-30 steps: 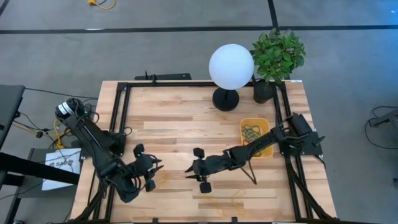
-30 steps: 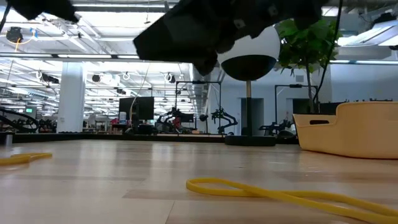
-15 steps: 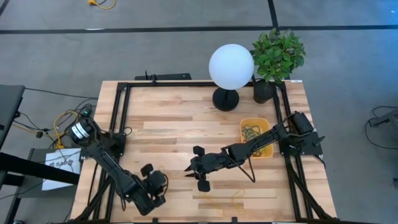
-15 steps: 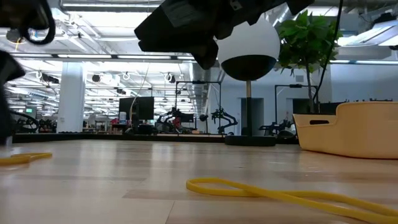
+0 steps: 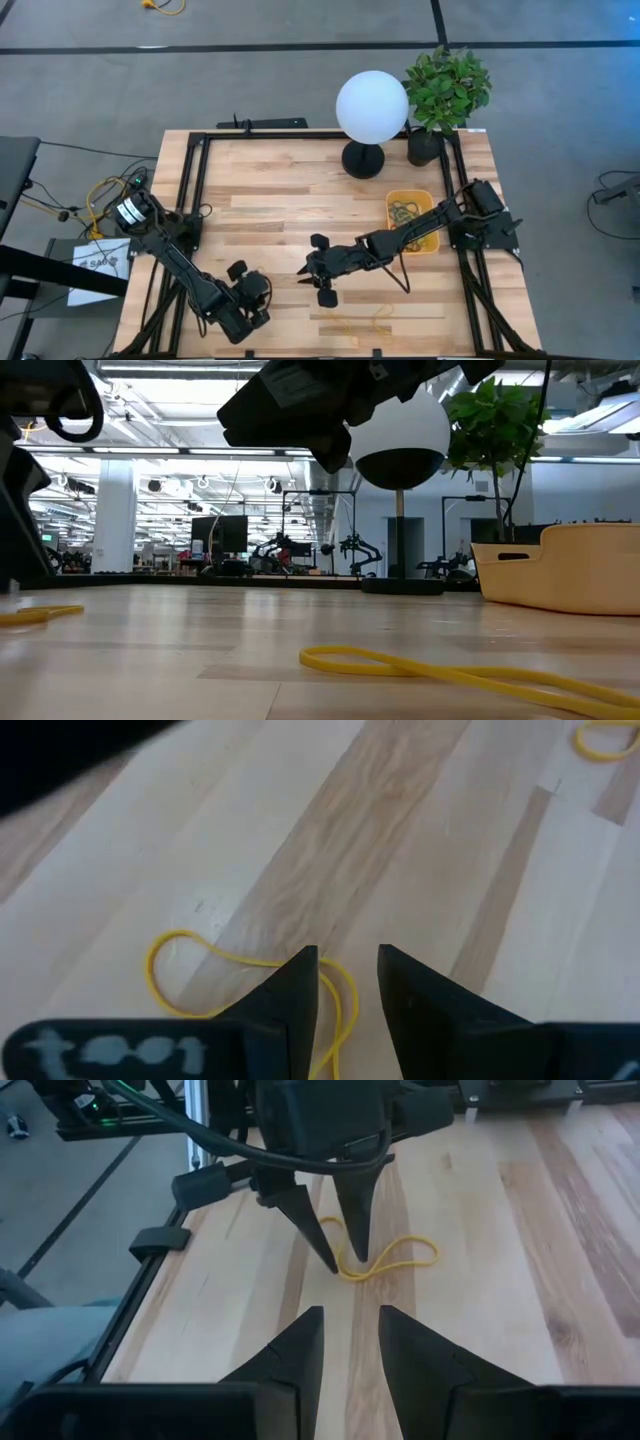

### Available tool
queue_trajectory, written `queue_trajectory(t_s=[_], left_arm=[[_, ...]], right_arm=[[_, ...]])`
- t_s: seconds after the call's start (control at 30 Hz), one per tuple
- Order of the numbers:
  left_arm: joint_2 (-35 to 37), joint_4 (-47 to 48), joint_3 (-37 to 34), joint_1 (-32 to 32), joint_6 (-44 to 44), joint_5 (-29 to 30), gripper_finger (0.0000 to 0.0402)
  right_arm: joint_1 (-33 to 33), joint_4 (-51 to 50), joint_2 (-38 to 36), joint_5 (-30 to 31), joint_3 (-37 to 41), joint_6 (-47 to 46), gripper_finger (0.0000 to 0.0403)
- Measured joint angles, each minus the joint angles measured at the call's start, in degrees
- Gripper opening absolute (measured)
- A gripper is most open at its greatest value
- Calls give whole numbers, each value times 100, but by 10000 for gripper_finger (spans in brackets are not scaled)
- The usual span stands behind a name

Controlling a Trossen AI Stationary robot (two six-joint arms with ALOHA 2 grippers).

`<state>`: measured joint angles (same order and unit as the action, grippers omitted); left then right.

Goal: Pick and place items into bin
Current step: Put the yellow rubber band into the bin

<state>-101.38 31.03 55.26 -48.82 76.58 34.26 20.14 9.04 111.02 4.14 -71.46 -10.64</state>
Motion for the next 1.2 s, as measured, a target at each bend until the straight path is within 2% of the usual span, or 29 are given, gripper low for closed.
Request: queue_trajectory(t_s=[0.27,0.4,0.53,0.67,0.77,0.9,1.03,1.2], left_arm=[[-25,-9,-4,-4,191,-39,96],[-375,-109,-4,-4,178,-79,96],[-694,-102,36,-31,315,160,96],[-717,11,34,-83,463,264,94],[-719,59,31,-77,520,248,72],[-709,84,39,-78,465,556,12],[-595,183,180,-45,105,1000,4],[-326,122,504,-66,-679,1431,2]], right_arm=[[0,0,0,-2,2,1,93],[0,-2,2,-2,5,1,93],[0,-33,2,-4,7,1,93],[0,-66,7,-5,7,1,93],[0,-66,7,-7,7,1,93],[-2,-48,7,-7,7,3,93],[-2,-12,44,1,7,12,93],[-67,568,331,-28,9,39,93]])
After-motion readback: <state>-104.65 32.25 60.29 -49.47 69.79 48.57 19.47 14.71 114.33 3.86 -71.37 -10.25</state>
